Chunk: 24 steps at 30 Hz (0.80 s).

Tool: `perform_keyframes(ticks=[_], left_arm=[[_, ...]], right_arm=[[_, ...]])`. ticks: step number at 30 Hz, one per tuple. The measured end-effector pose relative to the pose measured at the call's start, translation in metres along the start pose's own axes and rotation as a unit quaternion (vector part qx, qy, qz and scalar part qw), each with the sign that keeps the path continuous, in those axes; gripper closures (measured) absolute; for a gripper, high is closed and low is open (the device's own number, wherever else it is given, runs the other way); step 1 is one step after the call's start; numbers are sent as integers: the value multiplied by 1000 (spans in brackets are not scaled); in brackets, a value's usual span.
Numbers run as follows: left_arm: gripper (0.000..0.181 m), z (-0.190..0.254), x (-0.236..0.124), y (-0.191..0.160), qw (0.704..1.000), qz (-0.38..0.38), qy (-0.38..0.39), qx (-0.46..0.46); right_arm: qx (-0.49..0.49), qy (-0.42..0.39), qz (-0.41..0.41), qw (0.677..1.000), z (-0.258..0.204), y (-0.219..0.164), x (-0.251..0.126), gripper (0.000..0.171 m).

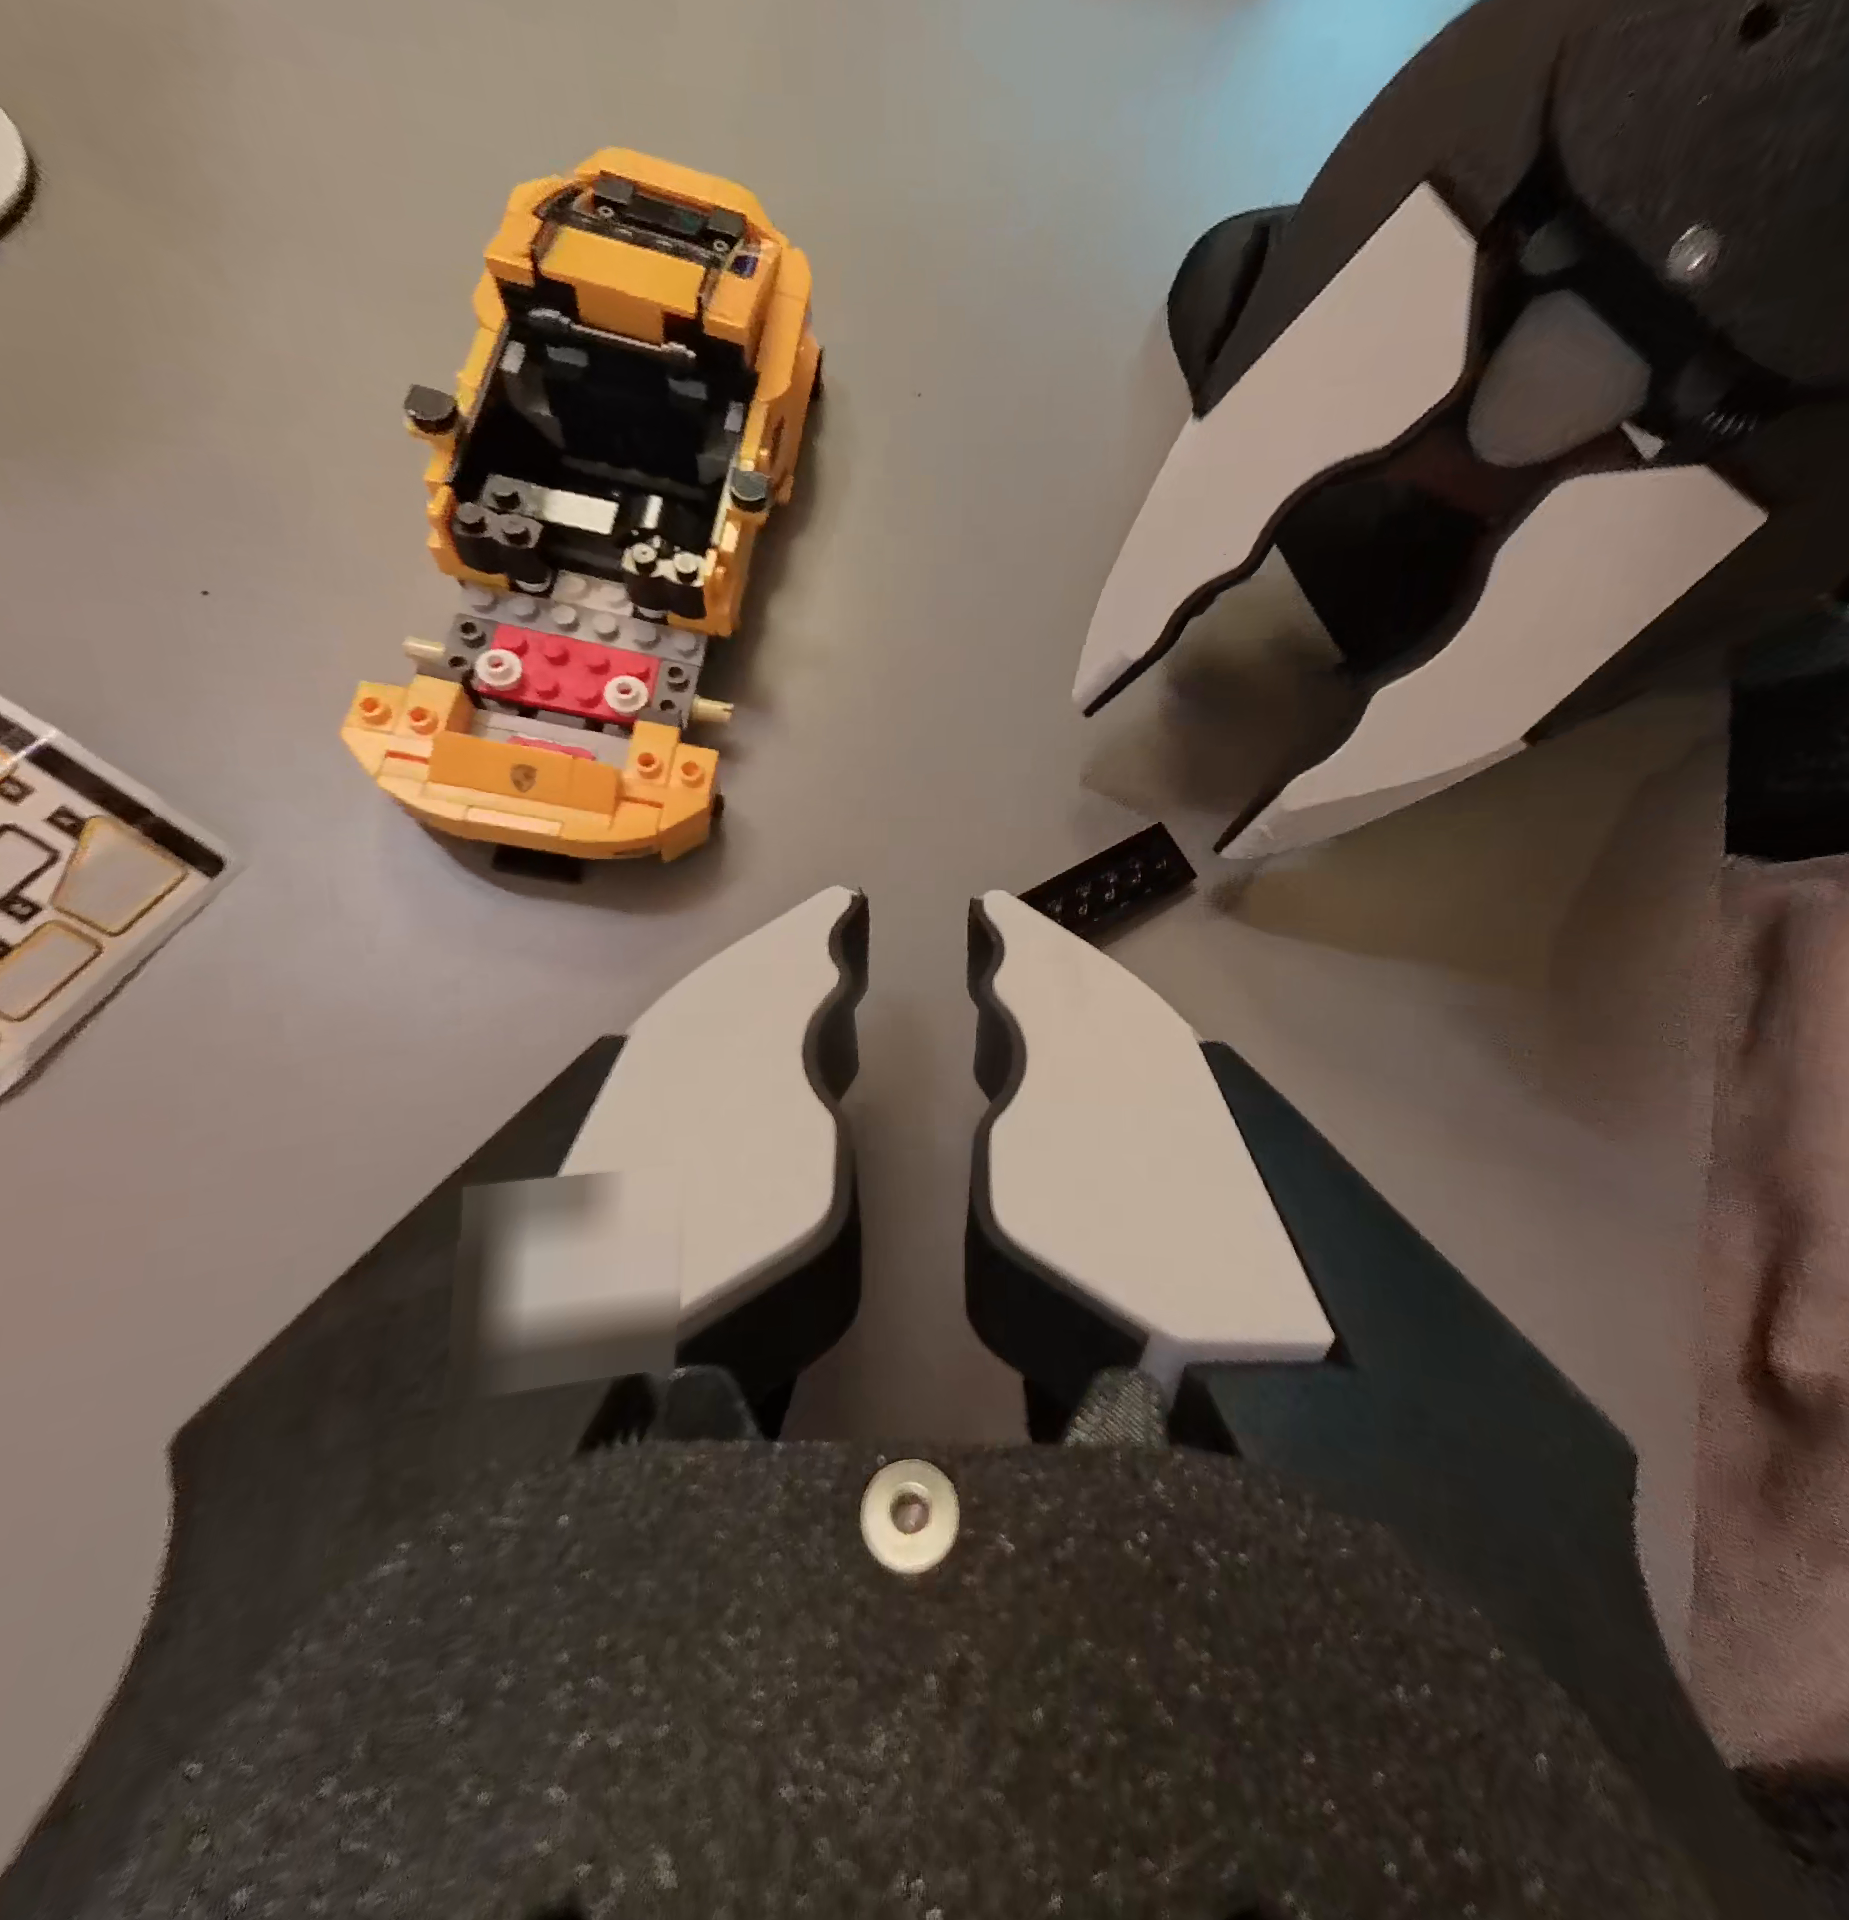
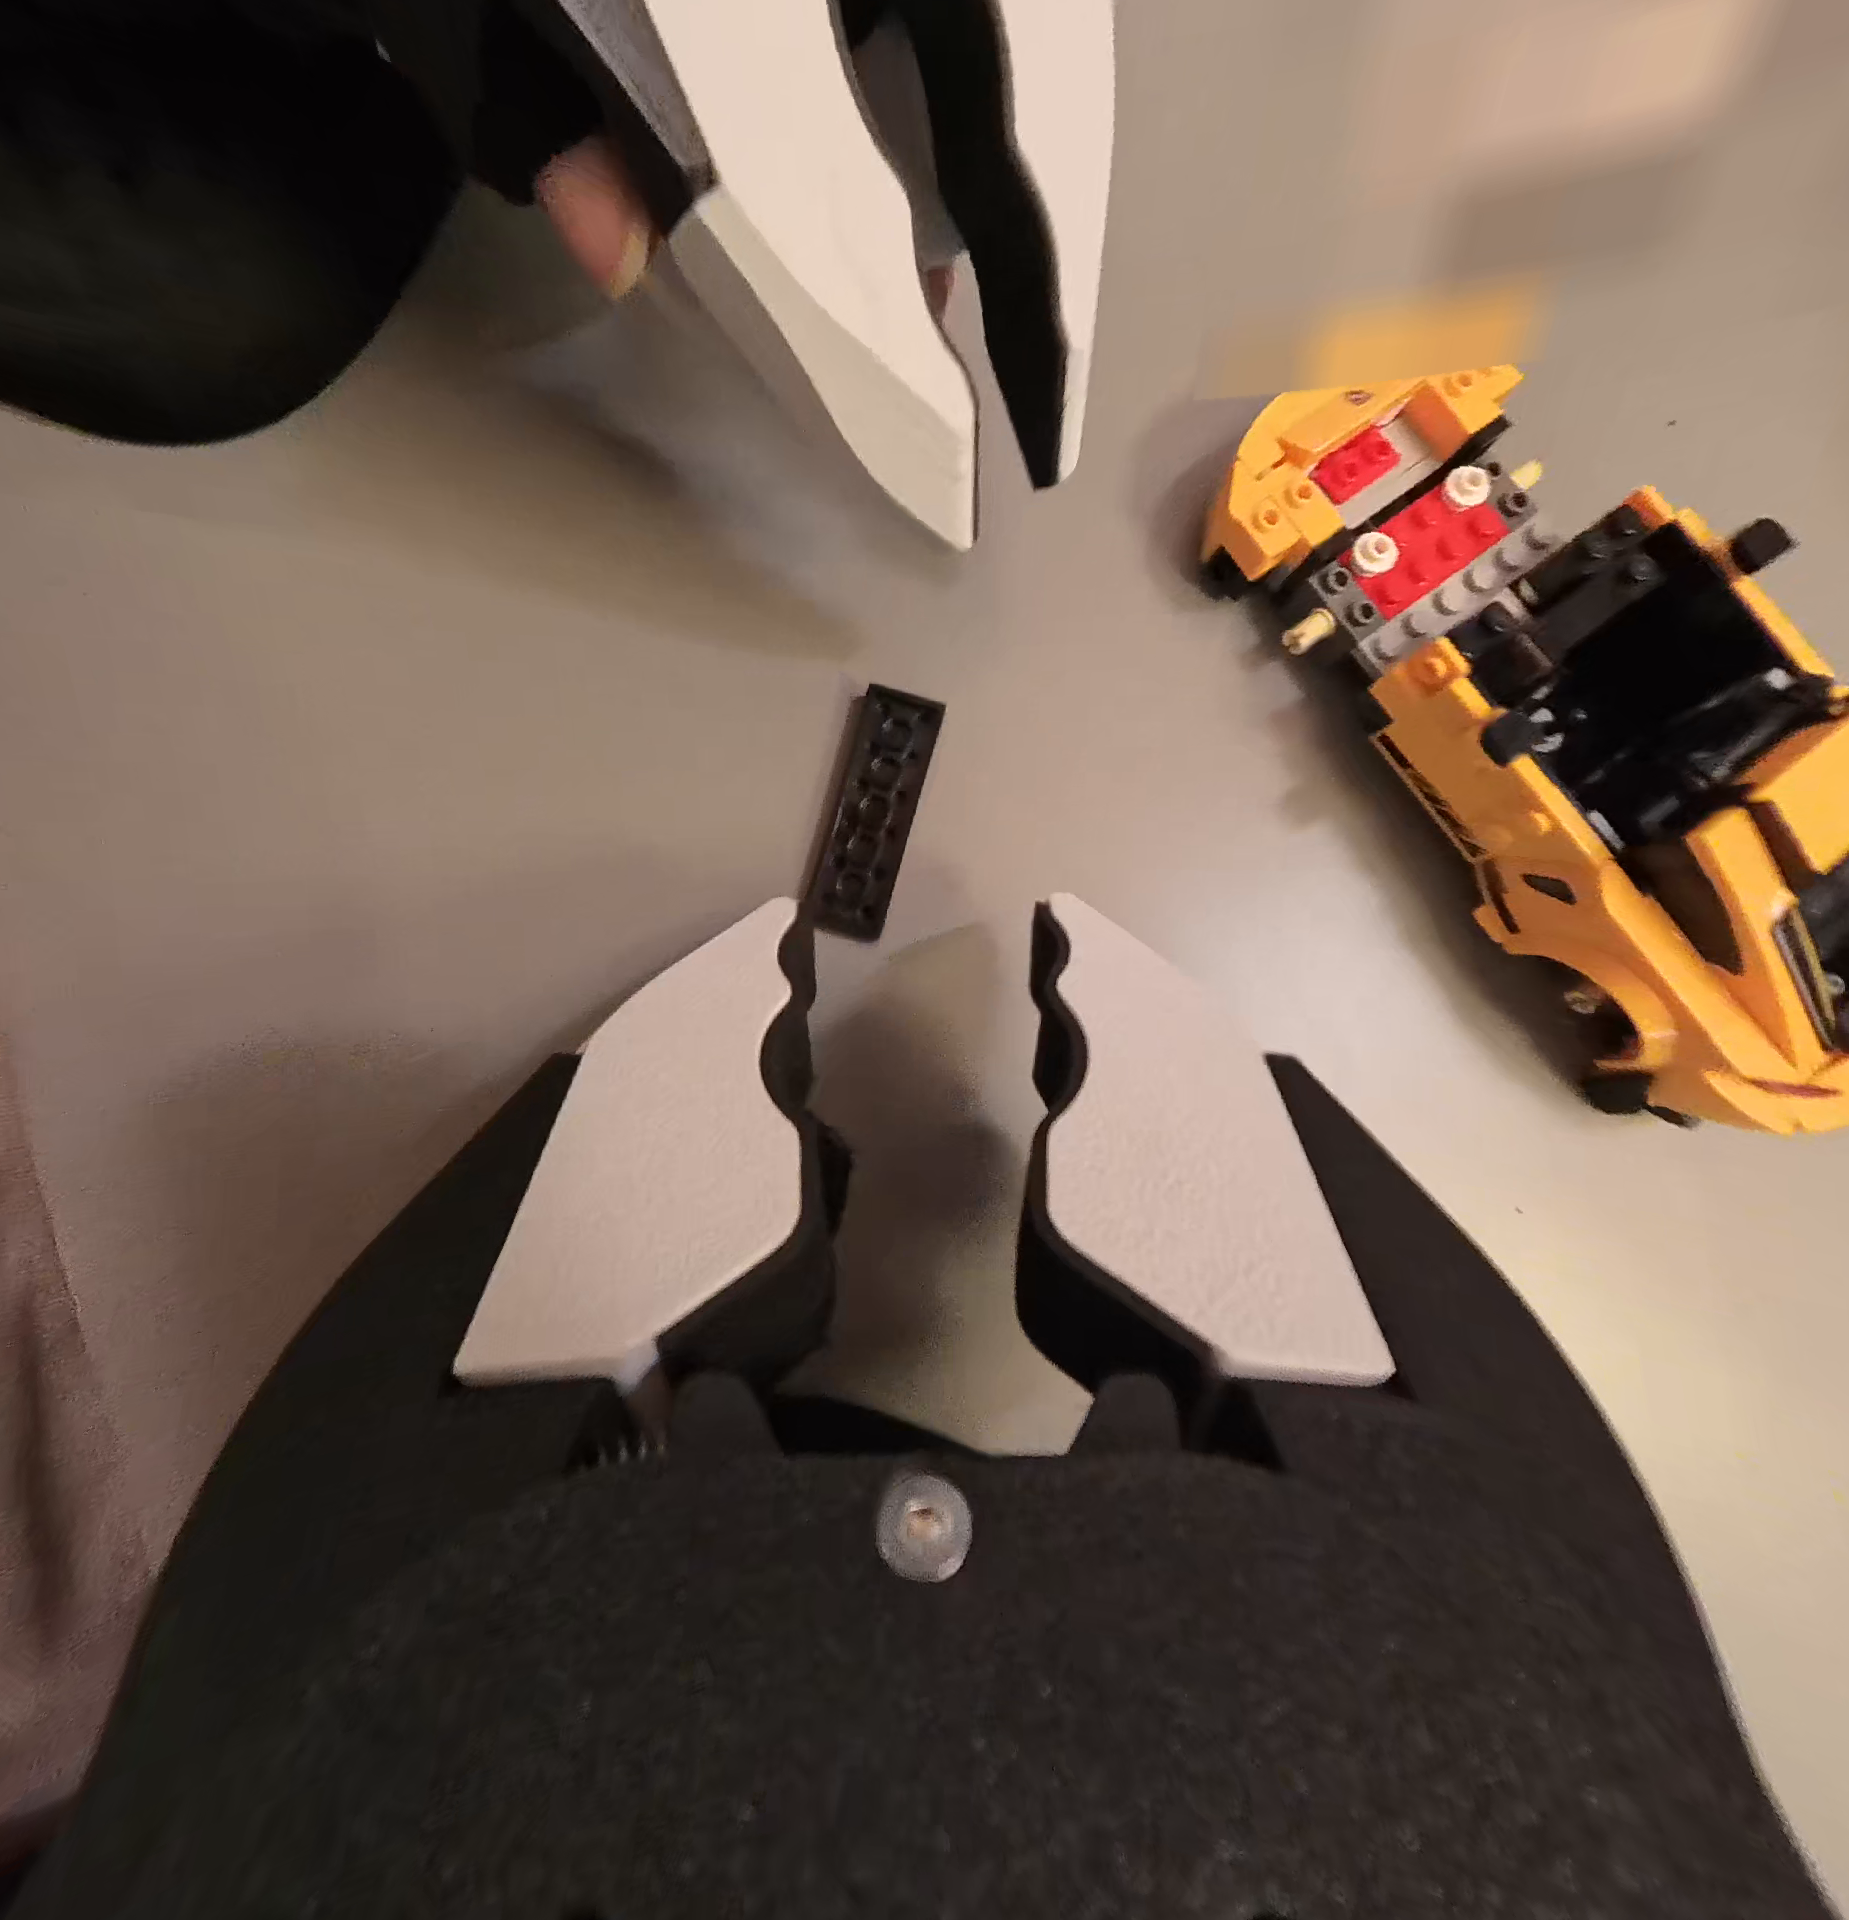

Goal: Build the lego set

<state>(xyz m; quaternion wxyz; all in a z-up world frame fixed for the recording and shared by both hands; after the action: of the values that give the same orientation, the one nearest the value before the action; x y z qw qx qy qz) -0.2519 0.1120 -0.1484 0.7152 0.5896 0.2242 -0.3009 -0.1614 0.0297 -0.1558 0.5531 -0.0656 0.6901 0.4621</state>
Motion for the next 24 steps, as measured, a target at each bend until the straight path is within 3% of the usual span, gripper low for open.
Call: perform_keyframes(ticks=[6, 11, 15, 19, 24], left_arm=[[168, 2, -4, -8, 1000, 0, -19, -2], [170, 20, 3, -14, 997, -40, -41, 46], [164, 24, 10, -17, 994, -56, -33, 82], [155, 37, 7, -10, 982, -28, -21, 186], [159, 58, 10, -5, 954, -30, -17, 298]], right_arm=[[-7, 18, -26, 999, -5, 7, 14, 136], [-3, 17, -36, 999, -7, 8, 19, 154], [-6, 29, -36, 999, -8, 9, 19, 155], [20, 145, -3, 989, -12, 11, 4, 155], [52, 279, 6, 959, -4, 14, -16, 155]])
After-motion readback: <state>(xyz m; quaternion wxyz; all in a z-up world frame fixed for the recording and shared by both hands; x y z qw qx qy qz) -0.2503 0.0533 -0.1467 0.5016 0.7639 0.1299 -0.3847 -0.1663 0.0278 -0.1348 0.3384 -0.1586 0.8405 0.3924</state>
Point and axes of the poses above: each gripper's, where its closed fingertips meet, x out along the fingers, y out of its top, z = x × y across the jaws, the point moved 5 cm from there along -x, back along the fingers, and after that the axes turned 4 degrees about -z, right-handed, at the moved point
